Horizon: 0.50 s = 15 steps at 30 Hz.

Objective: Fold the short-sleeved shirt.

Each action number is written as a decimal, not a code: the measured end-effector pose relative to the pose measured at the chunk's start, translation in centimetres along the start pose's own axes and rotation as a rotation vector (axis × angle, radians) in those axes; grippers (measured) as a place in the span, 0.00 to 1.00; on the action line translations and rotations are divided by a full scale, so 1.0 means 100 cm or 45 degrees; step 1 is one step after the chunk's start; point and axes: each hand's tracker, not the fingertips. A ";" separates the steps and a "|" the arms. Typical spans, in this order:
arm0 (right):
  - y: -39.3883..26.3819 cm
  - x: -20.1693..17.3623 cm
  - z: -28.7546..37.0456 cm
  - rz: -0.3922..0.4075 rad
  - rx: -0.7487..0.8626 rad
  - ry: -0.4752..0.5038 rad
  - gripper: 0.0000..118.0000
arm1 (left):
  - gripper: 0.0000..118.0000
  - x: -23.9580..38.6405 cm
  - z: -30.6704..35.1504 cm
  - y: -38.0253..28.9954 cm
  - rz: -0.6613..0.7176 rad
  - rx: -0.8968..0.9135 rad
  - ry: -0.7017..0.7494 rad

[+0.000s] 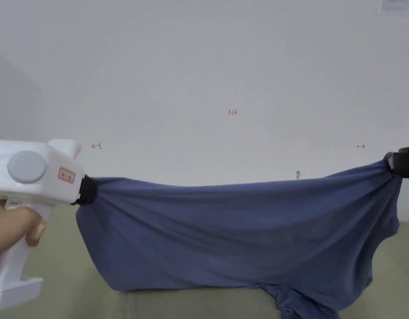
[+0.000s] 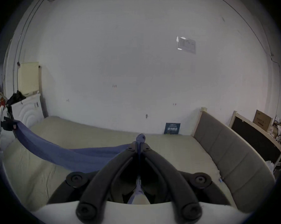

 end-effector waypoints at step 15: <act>-0.176 0.013 0.108 -0.096 -0.233 0.037 0.02 | 0.06 0.002 0.066 -0.177 0.054 -0.110 -0.142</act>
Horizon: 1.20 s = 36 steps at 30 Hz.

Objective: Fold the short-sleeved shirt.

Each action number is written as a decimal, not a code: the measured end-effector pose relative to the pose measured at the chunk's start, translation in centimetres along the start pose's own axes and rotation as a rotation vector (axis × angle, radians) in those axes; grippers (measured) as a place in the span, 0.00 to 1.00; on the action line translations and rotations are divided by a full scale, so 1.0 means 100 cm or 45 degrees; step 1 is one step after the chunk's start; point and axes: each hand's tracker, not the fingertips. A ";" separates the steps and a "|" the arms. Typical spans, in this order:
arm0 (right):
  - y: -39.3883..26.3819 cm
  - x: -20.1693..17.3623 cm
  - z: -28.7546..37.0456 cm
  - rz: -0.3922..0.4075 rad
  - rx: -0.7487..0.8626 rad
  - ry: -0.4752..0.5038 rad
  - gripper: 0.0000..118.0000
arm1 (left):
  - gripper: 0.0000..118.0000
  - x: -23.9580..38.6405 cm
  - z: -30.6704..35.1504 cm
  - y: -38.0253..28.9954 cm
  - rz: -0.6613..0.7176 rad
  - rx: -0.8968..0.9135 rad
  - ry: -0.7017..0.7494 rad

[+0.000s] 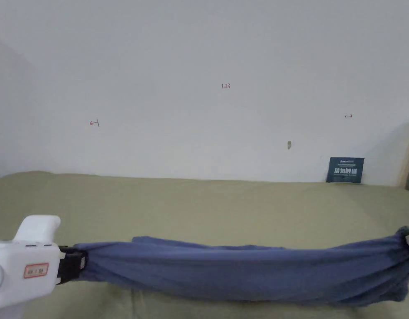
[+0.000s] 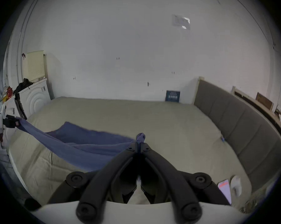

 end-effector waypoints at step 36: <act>-0.157 0.002 0.013 -0.120 -0.446 -0.016 0.43 | 0.48 0.003 -0.007 -0.146 0.167 -0.303 0.049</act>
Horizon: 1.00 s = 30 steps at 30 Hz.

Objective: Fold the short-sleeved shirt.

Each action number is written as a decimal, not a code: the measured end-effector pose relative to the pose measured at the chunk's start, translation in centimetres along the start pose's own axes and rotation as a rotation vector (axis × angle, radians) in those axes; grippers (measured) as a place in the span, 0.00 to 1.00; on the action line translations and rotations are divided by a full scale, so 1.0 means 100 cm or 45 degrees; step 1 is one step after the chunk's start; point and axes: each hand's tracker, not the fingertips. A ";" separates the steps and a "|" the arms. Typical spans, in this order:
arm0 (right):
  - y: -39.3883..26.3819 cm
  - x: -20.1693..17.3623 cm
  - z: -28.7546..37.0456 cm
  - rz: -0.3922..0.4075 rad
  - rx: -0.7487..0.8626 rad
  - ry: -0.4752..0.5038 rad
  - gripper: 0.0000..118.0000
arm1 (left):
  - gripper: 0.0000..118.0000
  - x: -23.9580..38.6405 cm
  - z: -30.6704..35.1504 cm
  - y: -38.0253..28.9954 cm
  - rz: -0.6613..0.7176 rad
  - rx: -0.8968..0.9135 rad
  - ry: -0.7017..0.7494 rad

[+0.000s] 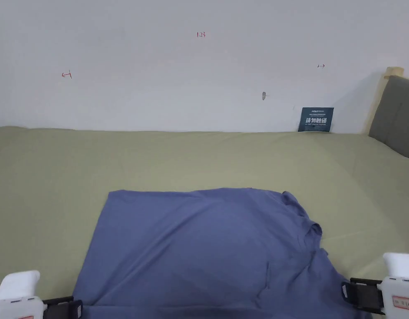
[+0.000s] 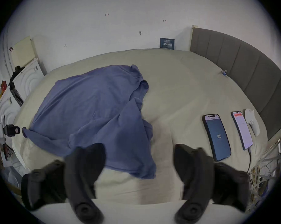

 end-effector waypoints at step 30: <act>-0.042 0.024 -0.006 -0.051 -0.014 0.114 0.65 | 0.06 -0.016 -0.045 -0.024 0.096 0.026 -0.021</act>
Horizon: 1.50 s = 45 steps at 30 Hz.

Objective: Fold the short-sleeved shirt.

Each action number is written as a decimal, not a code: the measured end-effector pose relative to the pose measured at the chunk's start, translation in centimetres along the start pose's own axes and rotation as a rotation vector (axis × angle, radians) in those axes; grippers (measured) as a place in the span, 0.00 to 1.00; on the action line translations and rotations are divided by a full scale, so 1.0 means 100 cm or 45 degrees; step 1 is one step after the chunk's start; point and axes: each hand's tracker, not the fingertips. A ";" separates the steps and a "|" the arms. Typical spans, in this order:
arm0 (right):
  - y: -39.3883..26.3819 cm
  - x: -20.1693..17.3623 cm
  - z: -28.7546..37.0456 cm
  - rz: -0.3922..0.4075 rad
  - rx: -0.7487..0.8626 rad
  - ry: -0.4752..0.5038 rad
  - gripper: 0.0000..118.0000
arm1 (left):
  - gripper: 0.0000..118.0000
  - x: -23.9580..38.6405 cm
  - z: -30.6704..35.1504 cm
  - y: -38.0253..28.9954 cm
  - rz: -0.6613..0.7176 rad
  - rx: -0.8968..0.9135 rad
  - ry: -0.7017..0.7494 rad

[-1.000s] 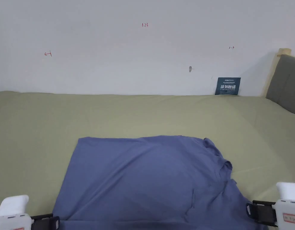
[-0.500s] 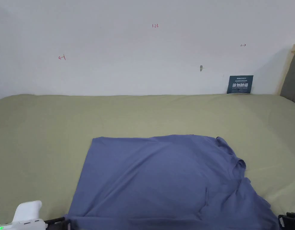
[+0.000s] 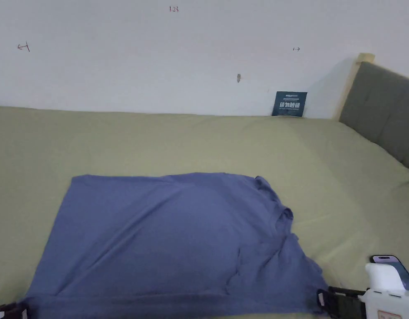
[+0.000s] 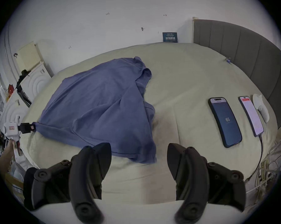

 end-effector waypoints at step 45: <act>0.183 -0.016 -0.170 0.114 0.041 -0.189 0.26 | 0.68 0.027 -0.119 0.200 -0.138 -0.142 0.085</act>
